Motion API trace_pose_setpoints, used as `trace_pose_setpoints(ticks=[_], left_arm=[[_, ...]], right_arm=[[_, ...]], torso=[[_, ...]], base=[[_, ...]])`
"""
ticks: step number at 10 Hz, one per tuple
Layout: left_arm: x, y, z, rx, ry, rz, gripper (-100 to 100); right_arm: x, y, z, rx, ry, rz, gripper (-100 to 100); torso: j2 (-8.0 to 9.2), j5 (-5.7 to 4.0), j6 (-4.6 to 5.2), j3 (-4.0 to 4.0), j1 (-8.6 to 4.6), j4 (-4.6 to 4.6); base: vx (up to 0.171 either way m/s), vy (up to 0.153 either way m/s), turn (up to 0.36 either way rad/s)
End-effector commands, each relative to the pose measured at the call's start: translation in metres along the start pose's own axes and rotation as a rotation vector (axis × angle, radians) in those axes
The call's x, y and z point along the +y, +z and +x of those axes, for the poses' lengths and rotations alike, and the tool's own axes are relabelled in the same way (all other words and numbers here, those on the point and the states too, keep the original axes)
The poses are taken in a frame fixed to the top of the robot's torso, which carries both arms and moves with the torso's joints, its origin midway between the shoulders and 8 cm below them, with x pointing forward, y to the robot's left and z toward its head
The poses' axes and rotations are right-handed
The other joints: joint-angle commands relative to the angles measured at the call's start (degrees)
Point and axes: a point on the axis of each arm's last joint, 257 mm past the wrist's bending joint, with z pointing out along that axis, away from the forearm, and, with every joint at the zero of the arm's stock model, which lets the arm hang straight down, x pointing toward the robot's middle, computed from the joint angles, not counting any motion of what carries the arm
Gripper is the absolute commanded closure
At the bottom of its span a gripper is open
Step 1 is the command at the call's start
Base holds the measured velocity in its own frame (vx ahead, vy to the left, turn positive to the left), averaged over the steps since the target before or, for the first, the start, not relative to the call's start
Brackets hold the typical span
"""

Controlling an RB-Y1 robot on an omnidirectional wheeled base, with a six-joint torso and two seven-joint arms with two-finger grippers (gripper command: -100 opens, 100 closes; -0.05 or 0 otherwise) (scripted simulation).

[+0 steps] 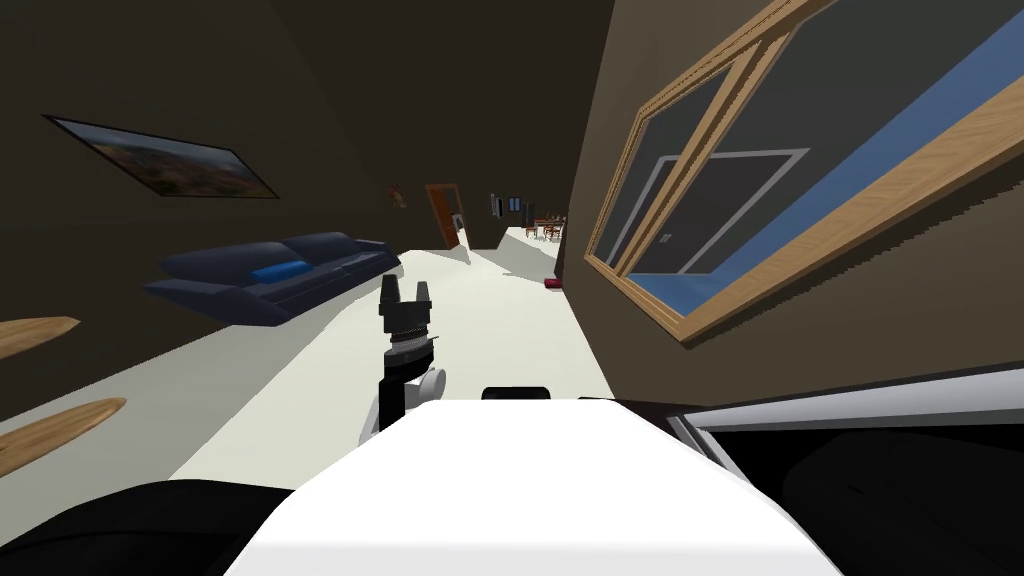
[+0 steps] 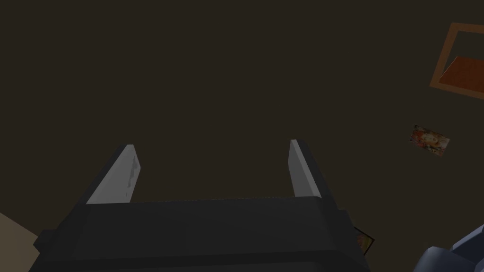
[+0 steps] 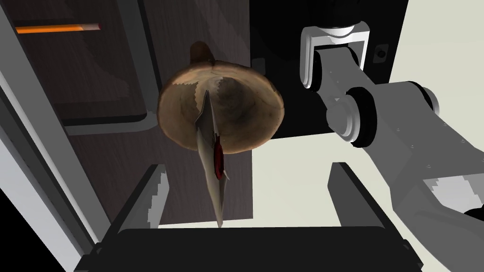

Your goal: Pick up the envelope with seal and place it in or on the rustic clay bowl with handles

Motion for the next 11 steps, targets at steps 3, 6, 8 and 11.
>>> trace_pose_setpoints(ticks=[3,6,8,11], left_arm=[[0.0,0.0,0.0,0.0,0.0,0.0,0],[0.0,0.0,0.0,0.0,0.0,0.0,0],[0.0,0.0,0.0,0.0,0.0,0.0,0],[0.0,0.0,0.0,0.0,0.0,0.0,0]], right_arm=[[0.005,-0.002,0.006,0.001,-0.017,0.045,-100],[0.033,-0.003,0.024,0.031,0.02,-0.001,-100],[0.033,-0.003,0.024,0.031,0.02,-0.001,-100],[0.033,-0.003,0.024,0.031,0.02,-0.001,-100]], torso=[[-0.01,0.0,-0.01,-0.01,-0.01,-0.01],[0.05,0.02,0.01,0.03,0.07,0.01],[-0.03,0.0,0.0,-0.02,-0.02,-0.01],[-0.02,-0.01,0.0,-0.01,-0.02,-0.01]], base=[[-0.001,0.0,0.002],[-0.01,0.01,0.031],[0.009,-0.009,-0.028],[-0.002,0.002,0.006]])
